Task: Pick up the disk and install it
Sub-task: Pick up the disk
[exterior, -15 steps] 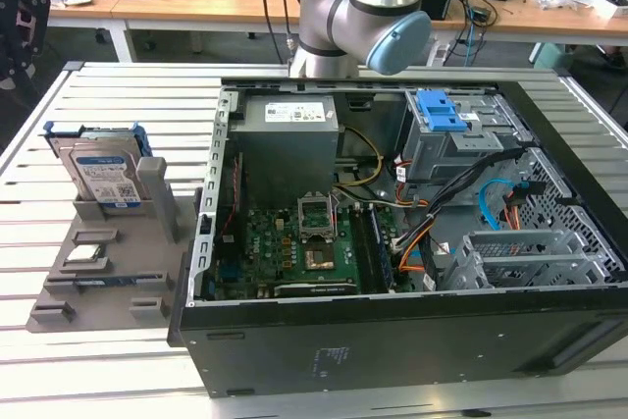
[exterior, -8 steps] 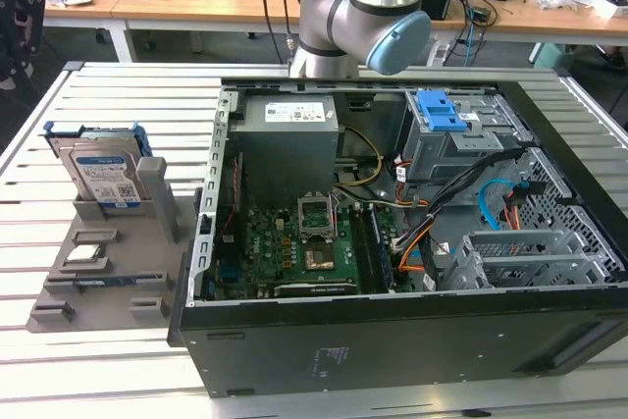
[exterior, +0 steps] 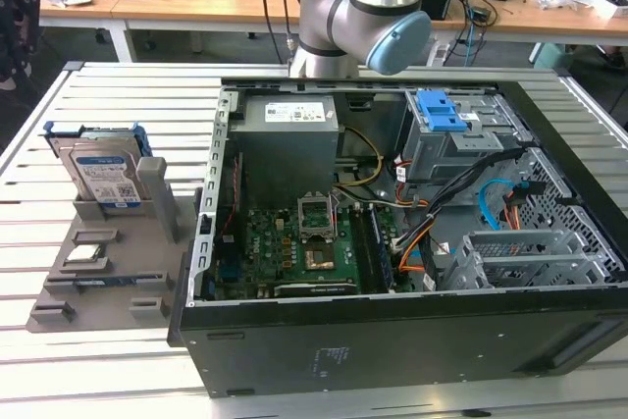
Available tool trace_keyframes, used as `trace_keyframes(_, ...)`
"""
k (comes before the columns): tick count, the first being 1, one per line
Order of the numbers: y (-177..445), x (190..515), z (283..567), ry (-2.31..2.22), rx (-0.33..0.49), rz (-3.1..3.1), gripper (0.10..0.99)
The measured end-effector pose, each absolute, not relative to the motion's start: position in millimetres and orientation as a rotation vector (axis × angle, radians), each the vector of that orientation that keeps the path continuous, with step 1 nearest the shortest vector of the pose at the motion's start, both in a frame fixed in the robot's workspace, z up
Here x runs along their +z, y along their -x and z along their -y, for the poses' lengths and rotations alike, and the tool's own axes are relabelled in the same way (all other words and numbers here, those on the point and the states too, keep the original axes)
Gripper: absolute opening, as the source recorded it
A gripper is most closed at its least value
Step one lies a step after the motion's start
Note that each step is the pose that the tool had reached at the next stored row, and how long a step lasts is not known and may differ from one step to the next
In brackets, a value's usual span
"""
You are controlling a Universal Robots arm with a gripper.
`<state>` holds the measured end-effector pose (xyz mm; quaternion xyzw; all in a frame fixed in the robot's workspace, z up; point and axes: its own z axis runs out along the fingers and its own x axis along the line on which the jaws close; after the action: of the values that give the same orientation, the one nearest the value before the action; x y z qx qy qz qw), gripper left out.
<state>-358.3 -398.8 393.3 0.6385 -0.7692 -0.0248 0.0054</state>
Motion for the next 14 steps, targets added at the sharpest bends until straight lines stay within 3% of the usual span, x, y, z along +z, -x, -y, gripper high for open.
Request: trace_keyframes(14, 358.3, 393.3, 398.9, -2.276, -0.075, 2.14, 0.106)
